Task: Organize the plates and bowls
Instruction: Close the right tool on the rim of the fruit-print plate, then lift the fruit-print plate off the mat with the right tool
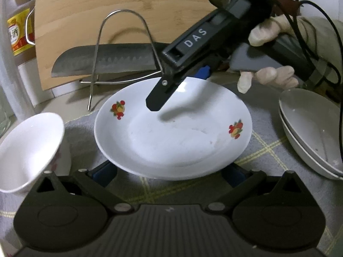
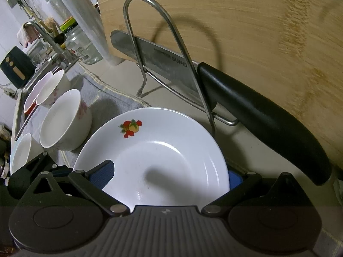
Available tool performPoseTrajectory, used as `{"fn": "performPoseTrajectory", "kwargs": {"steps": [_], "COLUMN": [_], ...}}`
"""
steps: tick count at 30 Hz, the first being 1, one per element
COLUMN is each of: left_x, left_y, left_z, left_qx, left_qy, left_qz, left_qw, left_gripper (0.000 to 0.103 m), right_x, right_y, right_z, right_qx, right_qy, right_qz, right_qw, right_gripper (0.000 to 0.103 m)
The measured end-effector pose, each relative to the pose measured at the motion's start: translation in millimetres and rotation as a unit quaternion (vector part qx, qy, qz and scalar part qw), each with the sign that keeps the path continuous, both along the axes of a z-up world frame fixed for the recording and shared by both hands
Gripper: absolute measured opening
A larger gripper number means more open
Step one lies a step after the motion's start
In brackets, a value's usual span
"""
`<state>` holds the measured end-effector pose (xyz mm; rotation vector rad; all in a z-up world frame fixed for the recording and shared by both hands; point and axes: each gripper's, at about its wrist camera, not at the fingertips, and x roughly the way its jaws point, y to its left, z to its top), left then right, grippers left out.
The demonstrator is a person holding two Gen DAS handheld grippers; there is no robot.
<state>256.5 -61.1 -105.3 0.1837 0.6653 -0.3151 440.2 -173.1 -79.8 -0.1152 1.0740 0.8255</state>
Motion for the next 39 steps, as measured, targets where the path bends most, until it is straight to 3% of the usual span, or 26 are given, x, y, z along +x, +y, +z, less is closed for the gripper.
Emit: {"fn": "performPoseTrajectory", "kwargs": {"steps": [27, 39], "left_x": [1.4, -0.2], "left_y": [0.6, 0.8], "left_z": [-1.3, 0.1], "left_qx": [0.0, 0.007], "left_qy": [0.001, 0.004], "left_qz": [-0.013, -0.011], "left_qw": [0.9999, 0.9999], "left_gripper": [0.103, 0.103], "right_x": [5.1, -5.7], "right_y": [-4.6, -1.5], "right_z": [3.0, 4.1], "right_qx": [0.023, 0.01], "right_qy": [0.003, -0.002], "right_qz": [0.003, 0.009], "right_qw": [1.0, 1.0], "right_gripper": [0.103, 0.103]}}
